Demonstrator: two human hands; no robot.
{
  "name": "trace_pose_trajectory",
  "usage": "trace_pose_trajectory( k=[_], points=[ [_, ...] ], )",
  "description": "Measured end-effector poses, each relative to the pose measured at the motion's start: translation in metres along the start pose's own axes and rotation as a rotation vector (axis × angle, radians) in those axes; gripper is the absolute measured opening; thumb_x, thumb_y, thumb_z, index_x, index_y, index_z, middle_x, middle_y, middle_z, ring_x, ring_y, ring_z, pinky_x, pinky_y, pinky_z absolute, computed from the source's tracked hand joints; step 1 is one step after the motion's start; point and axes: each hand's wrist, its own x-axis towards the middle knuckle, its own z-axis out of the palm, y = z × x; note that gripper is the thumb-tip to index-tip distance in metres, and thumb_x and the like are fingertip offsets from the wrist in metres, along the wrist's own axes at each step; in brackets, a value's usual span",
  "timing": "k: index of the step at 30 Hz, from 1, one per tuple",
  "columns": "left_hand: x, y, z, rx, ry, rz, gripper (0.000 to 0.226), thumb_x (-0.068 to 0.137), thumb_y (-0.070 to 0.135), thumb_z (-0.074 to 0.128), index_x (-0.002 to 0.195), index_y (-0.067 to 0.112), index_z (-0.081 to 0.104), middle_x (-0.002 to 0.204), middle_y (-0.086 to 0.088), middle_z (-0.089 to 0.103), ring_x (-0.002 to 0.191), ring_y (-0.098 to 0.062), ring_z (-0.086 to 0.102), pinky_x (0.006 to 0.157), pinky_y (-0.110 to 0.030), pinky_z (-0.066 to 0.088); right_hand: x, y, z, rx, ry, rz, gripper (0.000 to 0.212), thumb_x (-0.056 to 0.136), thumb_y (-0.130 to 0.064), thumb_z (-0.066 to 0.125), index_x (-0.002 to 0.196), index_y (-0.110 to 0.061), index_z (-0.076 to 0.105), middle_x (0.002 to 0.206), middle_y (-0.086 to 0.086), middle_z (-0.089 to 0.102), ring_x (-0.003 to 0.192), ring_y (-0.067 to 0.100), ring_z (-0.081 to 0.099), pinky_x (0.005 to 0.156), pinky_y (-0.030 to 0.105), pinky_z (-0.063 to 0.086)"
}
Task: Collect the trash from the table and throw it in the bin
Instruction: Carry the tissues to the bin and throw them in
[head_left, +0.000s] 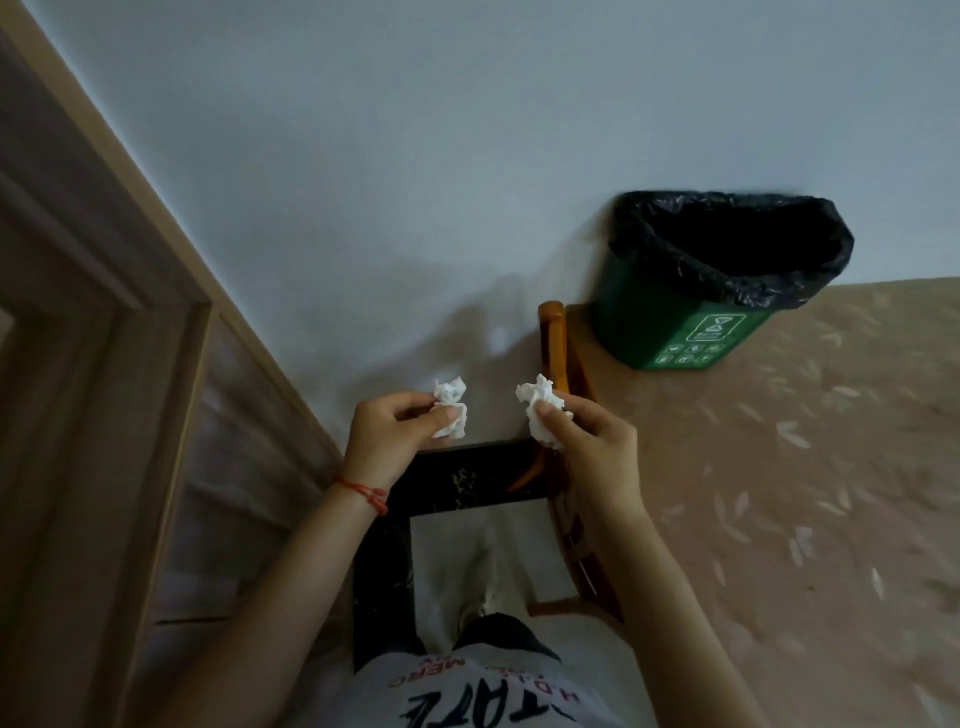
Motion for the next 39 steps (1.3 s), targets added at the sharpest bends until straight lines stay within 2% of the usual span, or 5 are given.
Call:
trace_pose_trajectory(
  k=[5,8,19,28,39],
  points=[
    [0.05,0.016,0.028,-0.027,-0.052,-0.04,0.017,0.072,-0.008,0.067,0.068,0.009,0.068,0.051,0.009,0.069,0.053,-0.003,0.064,0.05,-0.015,0.053,0.047,-0.013,-0.004,0.025,0.002,-0.019,0.01,0.082,-0.021,0.066,0.085,-0.027,0.072,0.075,-0.009,0.073,0.072,0.006,0.066,0.063,0.015,0.052],
    [0.076,0.022,0.047,-0.002,-0.097,-0.047,0.009,0.072,-0.006,0.067,0.075,0.002,0.068,0.052,0.008,0.069,0.054,-0.004,0.064,0.052,-0.017,0.055,0.069,-0.015,-0.014,0.048,0.054,0.001,0.009,0.081,-0.023,0.066,0.087,-0.026,0.073,0.079,-0.003,0.073,0.074,0.011,0.067,0.065,0.018,0.054],
    [0.132,0.034,0.121,0.17,-0.421,-0.053,0.016,0.071,0.009,0.073,0.066,0.025,0.073,0.063,0.009,0.073,0.066,-0.012,0.069,0.062,-0.025,0.058,0.097,-0.013,-0.056,0.076,0.317,0.072,0.012,0.081,-0.027,0.067,0.08,-0.037,0.073,0.081,-0.011,0.074,0.072,0.007,0.068,0.058,0.012,0.049],
    [0.169,0.05,0.172,0.29,-0.771,-0.026,0.009,0.072,0.01,0.072,0.076,0.017,0.069,0.069,0.007,0.067,0.058,0.002,0.066,0.047,-0.008,0.047,0.103,-0.01,-0.061,0.154,0.684,0.147,0.009,0.078,-0.026,0.07,0.079,-0.033,0.074,0.083,-0.002,0.075,0.079,0.017,0.069,0.073,0.031,0.054],
    [0.217,0.058,0.184,0.261,-1.021,-0.076,0.015,0.066,0.015,0.077,0.062,0.028,0.073,0.064,0.008,0.074,0.068,-0.012,0.071,0.057,-0.019,0.057,0.126,-0.026,-0.038,0.2,0.944,0.123,0.009,0.078,-0.022,0.07,0.084,-0.028,0.073,0.082,0.0,0.074,0.078,0.017,0.068,0.075,0.035,0.055]
  ],
)
